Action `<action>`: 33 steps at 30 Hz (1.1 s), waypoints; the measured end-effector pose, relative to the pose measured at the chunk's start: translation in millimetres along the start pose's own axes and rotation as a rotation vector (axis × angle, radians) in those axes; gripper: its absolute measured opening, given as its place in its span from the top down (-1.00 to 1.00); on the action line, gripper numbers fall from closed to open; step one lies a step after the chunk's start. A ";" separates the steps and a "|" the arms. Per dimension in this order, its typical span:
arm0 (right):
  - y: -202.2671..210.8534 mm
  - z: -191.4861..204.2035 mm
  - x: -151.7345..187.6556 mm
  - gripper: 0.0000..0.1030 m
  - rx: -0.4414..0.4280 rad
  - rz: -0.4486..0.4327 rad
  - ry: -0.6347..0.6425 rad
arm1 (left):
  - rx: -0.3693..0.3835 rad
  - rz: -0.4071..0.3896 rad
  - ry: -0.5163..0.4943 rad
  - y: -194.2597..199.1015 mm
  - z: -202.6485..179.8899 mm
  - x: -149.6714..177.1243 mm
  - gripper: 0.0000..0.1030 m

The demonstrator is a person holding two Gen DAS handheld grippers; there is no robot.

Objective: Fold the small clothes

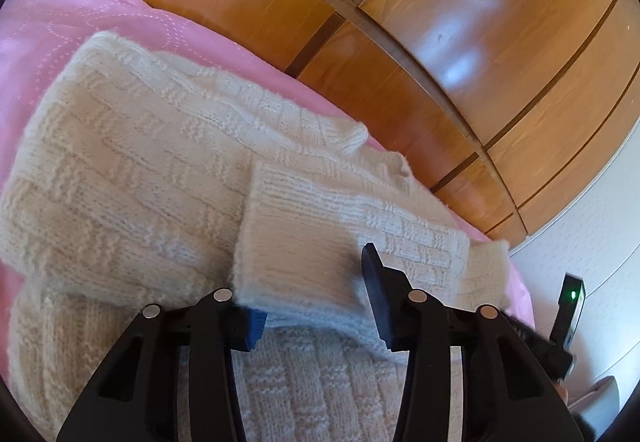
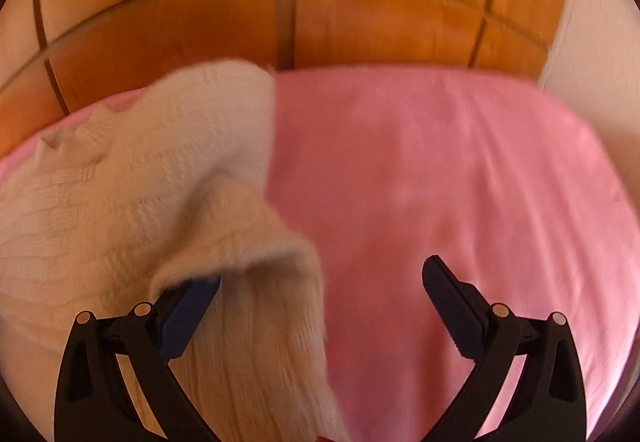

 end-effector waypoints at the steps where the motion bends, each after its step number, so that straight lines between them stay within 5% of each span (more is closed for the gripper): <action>1: -0.8 2.3 -3.3 -0.96 0.015 -0.015 0.009 | 0.001 0.001 0.001 -0.7 0.3 -0.3 0.16; 5: 11.6 -12.1 -2.3 -0.96 0.242 -0.099 -0.118 | 0.000 0.002 0.000 -1.9 0.5 -0.2 0.16; 10: 17.3 -61.1 30.5 -0.96 0.296 -0.051 -0.426 | 0.000 0.006 -0.003 -2.6 0.9 -0.6 0.16; 12: 5.8 -77.4 39.3 -0.97 0.189 0.017 -0.513 | -0.001 0.006 -0.004 -2.7 0.5 -0.4 0.16; 15: 14.8 -71.2 40.2 -0.96 0.110 0.032 -0.441 | -0.002 0.006 -0.006 -2.2 0.3 -0.3 0.16; 18: 36.9 -64.4 53.5 -0.96 0.152 0.033 -0.361 | 0.000 0.007 -0.012 -1.8 -0.2 -0.5 0.12; 20: 58.7 -62.3 56.5 -0.96 0.207 -0.062 -0.373 | -0.003 0.006 -0.019 -1.4 -1.2 -1.0 0.11; 23: 76.8 -58.2 50.9 -0.96 0.158 -0.189 -0.392 | -0.003 0.006 -0.018 -1.4 -1.2 -1.5 0.11; 28: 30.4 -26.1 6.7 -0.96 0.046 -0.101 -0.315 | -0.003 0.007 -0.018 -1.4 -1.2 -1.5 0.11; 31: -7.3 -16.9 7.2 -0.96 0.137 -0.010 -0.278 | -0.001 0.007 -0.017 -1.4 -1.1 -1.3 0.11; 33: -23.4 -29.6 16.0 -0.96 0.104 0.025 -0.355 | -0.002 0.009 -0.016 -1.3 -1.6 -1.6 0.11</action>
Point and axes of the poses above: each gripper's, at about its wrist camera, not at the fingertips, and y roughly against the way its jaws point, z to its left, x to its underside, the point moved 1 cm from there along -y, roughly the way its jaws point, and after that the axes turned 11 degrees about -x, right-handed, at the moved point
